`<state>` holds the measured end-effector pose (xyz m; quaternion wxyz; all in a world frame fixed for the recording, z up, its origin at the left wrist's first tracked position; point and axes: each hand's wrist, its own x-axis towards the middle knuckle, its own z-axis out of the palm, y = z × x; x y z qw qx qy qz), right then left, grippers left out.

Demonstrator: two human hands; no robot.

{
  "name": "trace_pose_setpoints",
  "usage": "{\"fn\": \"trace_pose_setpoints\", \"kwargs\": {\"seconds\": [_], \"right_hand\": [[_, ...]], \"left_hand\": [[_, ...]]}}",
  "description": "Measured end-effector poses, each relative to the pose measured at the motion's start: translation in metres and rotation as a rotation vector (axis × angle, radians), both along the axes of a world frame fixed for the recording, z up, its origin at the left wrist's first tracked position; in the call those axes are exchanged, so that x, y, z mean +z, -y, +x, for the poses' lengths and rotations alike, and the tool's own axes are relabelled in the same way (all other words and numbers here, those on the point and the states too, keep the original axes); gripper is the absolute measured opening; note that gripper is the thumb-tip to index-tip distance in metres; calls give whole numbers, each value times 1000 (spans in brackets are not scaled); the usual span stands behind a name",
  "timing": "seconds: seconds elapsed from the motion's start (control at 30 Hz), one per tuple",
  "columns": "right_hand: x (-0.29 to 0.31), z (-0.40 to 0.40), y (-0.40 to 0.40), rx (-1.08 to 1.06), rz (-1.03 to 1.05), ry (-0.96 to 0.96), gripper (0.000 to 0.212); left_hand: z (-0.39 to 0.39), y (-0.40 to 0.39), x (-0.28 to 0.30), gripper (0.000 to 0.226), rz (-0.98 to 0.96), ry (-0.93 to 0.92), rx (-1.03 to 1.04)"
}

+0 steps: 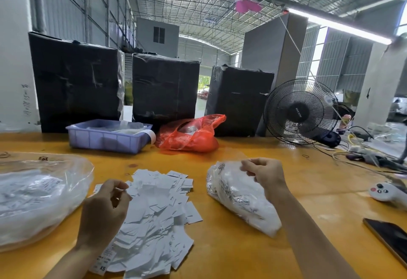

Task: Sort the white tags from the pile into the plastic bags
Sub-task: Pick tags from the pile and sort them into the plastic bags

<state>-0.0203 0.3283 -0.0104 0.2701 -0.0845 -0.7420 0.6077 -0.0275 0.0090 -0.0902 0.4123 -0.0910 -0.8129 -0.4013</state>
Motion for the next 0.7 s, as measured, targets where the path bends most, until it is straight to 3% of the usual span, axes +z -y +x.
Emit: {"fn": "trace_pose_setpoints", "kwargs": {"seconds": [0.1, 0.2, 0.27, 0.33, 0.4, 0.47, 0.53, 0.63, 0.7], "right_hand": [[2, 7, 46, 340, -365, 105, 14], [-15, 11, 94, 528, -304, 253, 11], [-31, 15, 117, 580, -212, 291, 13], [-43, 18, 129, 607, -159, 285, 17], [-46, 21, 133, 637, -100, 269, 21], [-45, 21, 135, 667, -50, 249, 20], [-45, 19, 135, 638, -38, 217, 15], [-47, 11, 131, 428, 21, 100, 6], [-52, 5, 125, 271, 259, 3, 9]], "left_hand": [[0, -2, 2, 25, 83, 77, -70], [4, -12, 10, 10, 395, 303, -372], [7, -17, 15, 45, 606, 475, -575], [11, -20, 18, 75, 675, 593, -692], [12, -20, 20, 91, 683, 650, -752], [14, -19, 20, 81, 599, 663, -758], [14, -19, 18, 58, 534, 653, -728], [10, -17, 17, 34, 631, 600, -590], [7, -14, 16, 28, 734, 549, -480]]}}
